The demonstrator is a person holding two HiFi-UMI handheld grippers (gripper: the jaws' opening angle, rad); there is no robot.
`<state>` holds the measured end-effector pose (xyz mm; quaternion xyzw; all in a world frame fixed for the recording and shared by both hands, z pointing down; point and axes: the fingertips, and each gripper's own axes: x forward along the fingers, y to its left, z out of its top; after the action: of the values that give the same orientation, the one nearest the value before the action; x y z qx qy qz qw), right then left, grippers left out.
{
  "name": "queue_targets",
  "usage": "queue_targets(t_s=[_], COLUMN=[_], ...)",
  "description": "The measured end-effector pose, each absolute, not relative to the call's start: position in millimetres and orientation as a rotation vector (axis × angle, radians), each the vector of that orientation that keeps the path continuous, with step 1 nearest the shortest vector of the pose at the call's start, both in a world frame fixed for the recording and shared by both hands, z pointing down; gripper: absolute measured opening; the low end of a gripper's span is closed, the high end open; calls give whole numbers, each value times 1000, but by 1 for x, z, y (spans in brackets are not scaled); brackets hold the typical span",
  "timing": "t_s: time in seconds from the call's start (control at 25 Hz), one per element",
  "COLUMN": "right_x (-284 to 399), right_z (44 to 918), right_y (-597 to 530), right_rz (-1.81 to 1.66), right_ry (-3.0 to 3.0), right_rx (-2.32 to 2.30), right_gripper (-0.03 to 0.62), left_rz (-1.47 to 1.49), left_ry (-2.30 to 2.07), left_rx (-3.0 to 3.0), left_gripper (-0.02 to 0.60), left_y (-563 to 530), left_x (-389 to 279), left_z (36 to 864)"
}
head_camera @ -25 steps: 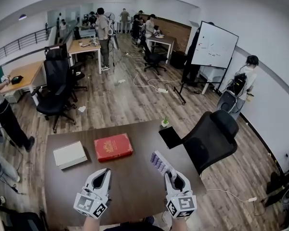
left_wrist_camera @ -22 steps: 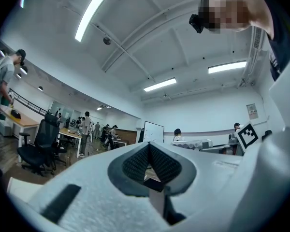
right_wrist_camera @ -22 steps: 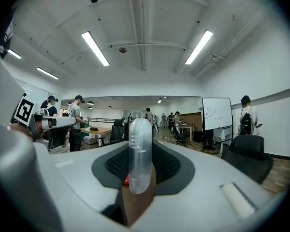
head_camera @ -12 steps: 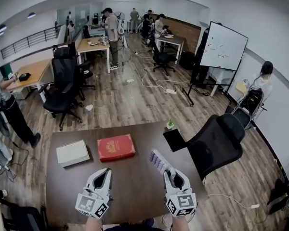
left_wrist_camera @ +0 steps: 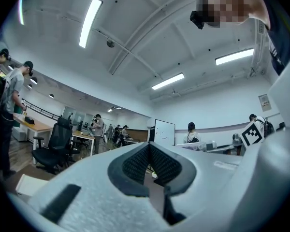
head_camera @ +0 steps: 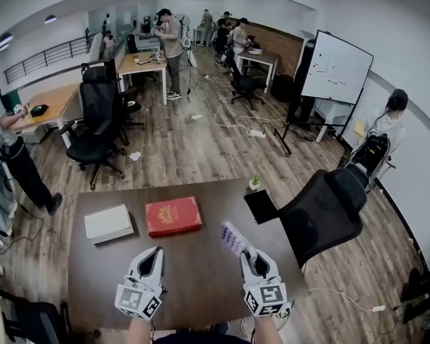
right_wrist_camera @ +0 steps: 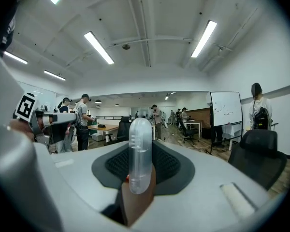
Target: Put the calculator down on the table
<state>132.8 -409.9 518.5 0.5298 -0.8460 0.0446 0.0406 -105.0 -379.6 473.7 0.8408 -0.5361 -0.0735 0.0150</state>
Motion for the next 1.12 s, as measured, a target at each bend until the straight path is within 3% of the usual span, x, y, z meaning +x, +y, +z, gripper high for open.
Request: queue_targets(t_s=[0.16, 0.4, 0.6, 0.84, 1.12], right_x=[131, 142, 155, 156, 161], right_z=[530, 542, 563, 582, 618], right_y=[-413, -423, -427, -431, -432], right_rz=[179, 536, 1269, 1612, 2429], right_ry=[-2589, -2683, -2781, -2736, -2629], right_rx=[1610, 1712, 1797, 1846, 1776], right_gripper=[117, 117, 117, 117, 117], left_rz=[-242, -257, -274, -259, -250], left_ry=[-1672, -1674, -1679, -1707, -1737], left_rx=[2624, 2622, 2629, 2634, 2634], left_gripper=[-5, -5, -5, -5, -5], left_y=[-380, -381, -382, -383, -384], left_x=[-106, -106, -108, -112, -114], left_z=[474, 474, 472, 476, 480])
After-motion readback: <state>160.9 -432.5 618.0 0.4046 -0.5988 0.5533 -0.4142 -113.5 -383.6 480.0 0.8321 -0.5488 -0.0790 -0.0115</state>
